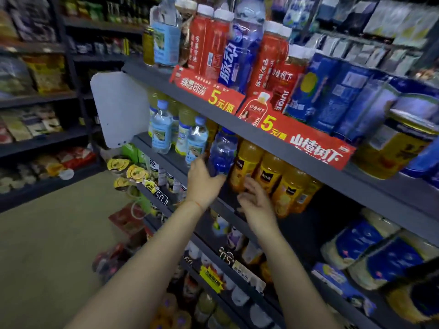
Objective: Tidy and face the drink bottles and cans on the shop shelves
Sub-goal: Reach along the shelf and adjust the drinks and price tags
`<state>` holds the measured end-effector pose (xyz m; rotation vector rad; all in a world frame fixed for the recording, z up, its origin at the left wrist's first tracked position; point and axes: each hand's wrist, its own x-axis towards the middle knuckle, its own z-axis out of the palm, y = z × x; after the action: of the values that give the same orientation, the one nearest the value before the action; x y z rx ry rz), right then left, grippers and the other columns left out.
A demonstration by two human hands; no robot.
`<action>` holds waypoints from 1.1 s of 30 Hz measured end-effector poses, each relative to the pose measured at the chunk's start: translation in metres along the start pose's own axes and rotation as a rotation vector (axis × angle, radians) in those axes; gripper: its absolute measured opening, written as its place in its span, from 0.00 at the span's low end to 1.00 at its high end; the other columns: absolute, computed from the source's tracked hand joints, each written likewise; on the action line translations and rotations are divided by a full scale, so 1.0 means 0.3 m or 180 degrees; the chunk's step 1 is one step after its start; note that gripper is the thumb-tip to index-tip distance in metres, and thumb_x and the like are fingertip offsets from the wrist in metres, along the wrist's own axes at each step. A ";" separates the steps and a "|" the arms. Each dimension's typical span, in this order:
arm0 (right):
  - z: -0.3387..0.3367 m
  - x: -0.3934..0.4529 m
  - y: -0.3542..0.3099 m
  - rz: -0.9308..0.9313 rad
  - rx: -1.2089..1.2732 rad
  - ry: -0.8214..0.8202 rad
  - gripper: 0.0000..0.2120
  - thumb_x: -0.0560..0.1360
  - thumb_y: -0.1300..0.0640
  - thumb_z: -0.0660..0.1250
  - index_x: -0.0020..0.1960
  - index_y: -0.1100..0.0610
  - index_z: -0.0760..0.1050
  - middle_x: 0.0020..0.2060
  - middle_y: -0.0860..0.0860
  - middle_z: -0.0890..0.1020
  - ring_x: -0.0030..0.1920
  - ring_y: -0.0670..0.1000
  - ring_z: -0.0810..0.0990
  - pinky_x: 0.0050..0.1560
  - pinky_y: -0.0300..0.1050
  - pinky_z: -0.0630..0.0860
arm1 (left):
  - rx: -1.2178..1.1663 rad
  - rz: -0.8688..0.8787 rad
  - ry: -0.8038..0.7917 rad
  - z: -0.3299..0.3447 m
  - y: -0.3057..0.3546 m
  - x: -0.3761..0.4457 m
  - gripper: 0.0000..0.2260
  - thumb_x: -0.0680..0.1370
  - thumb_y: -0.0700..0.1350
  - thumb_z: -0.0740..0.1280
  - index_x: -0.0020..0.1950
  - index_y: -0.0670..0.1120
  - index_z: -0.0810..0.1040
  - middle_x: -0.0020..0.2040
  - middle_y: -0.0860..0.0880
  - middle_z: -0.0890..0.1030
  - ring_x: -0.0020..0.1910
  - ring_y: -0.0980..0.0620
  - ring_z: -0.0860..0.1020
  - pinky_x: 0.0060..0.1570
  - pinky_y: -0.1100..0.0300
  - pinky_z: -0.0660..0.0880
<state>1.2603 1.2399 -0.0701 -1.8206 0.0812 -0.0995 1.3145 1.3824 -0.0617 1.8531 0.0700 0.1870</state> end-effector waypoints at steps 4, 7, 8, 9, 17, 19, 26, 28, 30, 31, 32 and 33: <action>0.056 0.111 -0.051 -0.0043 0.0148 -0.0070 0.30 0.81 0.64 0.61 0.78 0.47 0.58 0.73 0.44 0.67 0.68 0.46 0.71 0.68 0.56 0.72 | -0.0236 0.0168 -0.0227 0.000 0.039 0.101 0.33 0.73 0.40 0.73 0.75 0.46 0.62 0.57 0.61 0.71 0.59 0.58 0.70 0.56 0.70 0.69; 0.079 0.145 -0.057 -0.0193 0.0127 -0.0194 0.32 0.80 0.65 0.61 0.78 0.44 0.57 0.73 0.44 0.68 0.67 0.44 0.72 0.68 0.52 0.73 | -0.0201 0.0352 -0.0351 0.013 0.022 0.164 0.35 0.71 0.44 0.77 0.74 0.51 0.65 0.60 0.59 0.74 0.60 0.57 0.74 0.56 0.63 0.72; 0.083 0.147 -0.049 -0.0241 0.0077 -0.0187 0.32 0.79 0.65 0.62 0.77 0.43 0.58 0.72 0.44 0.69 0.68 0.44 0.72 0.69 0.51 0.72 | -0.0096 0.0345 -0.0327 0.013 0.021 0.172 0.33 0.67 0.48 0.80 0.69 0.52 0.69 0.61 0.56 0.77 0.60 0.54 0.77 0.58 0.58 0.75; 0.082 0.145 -0.039 -0.0263 0.0035 -0.0145 0.33 0.79 0.65 0.63 0.76 0.41 0.59 0.72 0.44 0.70 0.68 0.44 0.71 0.69 0.50 0.72 | -0.0020 0.0411 -0.0326 0.015 0.017 0.176 0.32 0.63 0.53 0.81 0.63 0.53 0.72 0.59 0.53 0.79 0.58 0.52 0.79 0.58 0.54 0.77; 0.059 0.063 -0.004 -0.0460 -0.0503 0.0143 0.36 0.66 0.60 0.73 0.70 0.43 0.66 0.65 0.46 0.73 0.65 0.47 0.74 0.64 0.47 0.75 | -0.0100 0.1099 -0.0481 0.009 -0.016 0.013 0.32 0.60 0.49 0.79 0.62 0.54 0.74 0.57 0.53 0.79 0.57 0.56 0.78 0.56 0.57 0.77; 0.057 0.016 -0.012 -0.0490 -0.0613 0.0060 0.38 0.64 0.58 0.75 0.70 0.42 0.66 0.65 0.45 0.74 0.66 0.48 0.74 0.65 0.51 0.75 | -0.0463 0.1141 -0.0217 -0.001 -0.022 -0.075 0.30 0.61 0.48 0.81 0.60 0.55 0.75 0.56 0.56 0.81 0.57 0.58 0.78 0.56 0.63 0.76; 0.040 -0.241 -0.021 -0.0148 -0.1158 -0.0492 0.26 0.62 0.41 0.78 0.55 0.43 0.71 0.47 0.40 0.82 0.46 0.39 0.81 0.46 0.38 0.78 | -0.3249 -0.0642 -0.0471 -0.058 -0.038 -0.249 0.26 0.68 0.57 0.73 0.58 0.42 0.79 0.50 0.42 0.84 0.48 0.47 0.83 0.49 0.53 0.81; 0.076 -0.320 0.050 0.0302 -0.0763 -0.0613 0.24 0.64 0.41 0.77 0.55 0.46 0.74 0.46 0.42 0.84 0.46 0.41 0.82 0.50 0.44 0.80 | -0.3458 -0.1073 -0.0587 -0.049 -0.092 -0.292 0.20 0.77 0.59 0.64 0.51 0.42 0.81 0.42 0.43 0.84 0.40 0.48 0.83 0.42 0.56 0.81; 0.090 -0.400 0.135 0.0769 -0.0286 -0.0672 0.21 0.66 0.44 0.77 0.55 0.49 0.77 0.47 0.45 0.85 0.47 0.44 0.84 0.52 0.49 0.80 | -0.3491 -0.1492 -0.0605 -0.029 -0.159 -0.354 0.21 0.80 0.59 0.57 0.47 0.44 0.81 0.37 0.46 0.84 0.34 0.50 0.82 0.36 0.59 0.81; 0.084 -0.443 0.160 0.0930 -0.0117 -0.0725 0.18 0.68 0.47 0.77 0.55 0.49 0.78 0.47 0.46 0.86 0.46 0.45 0.84 0.51 0.47 0.80 | -0.3534 -0.1694 -0.0601 -0.017 -0.191 -0.391 0.22 0.80 0.59 0.57 0.46 0.45 0.82 0.36 0.46 0.83 0.33 0.50 0.82 0.35 0.60 0.80; 0.074 -0.479 0.178 0.1053 0.0064 -0.0802 0.16 0.69 0.50 0.76 0.55 0.50 0.78 0.47 0.47 0.86 0.47 0.46 0.84 0.50 0.45 0.79 | -0.3553 -0.1826 -0.0595 -0.006 -0.219 -0.426 0.22 0.80 0.60 0.57 0.44 0.45 0.83 0.36 0.47 0.83 0.33 0.50 0.82 0.36 0.59 0.80; 0.059 -0.515 0.191 0.1160 0.0205 -0.0866 0.14 0.70 0.52 0.74 0.55 0.50 0.79 0.47 0.48 0.86 0.47 0.47 0.84 0.50 0.44 0.80 | -0.3561 -0.1903 -0.0606 0.008 -0.242 -0.462 0.23 0.80 0.61 0.58 0.43 0.45 0.84 0.37 0.46 0.83 0.34 0.50 0.82 0.38 0.58 0.80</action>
<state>1.1085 1.2593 -0.1337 -1.7113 0.2126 0.3974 1.1818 1.3810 -0.1447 0.6725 0.3119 -0.3224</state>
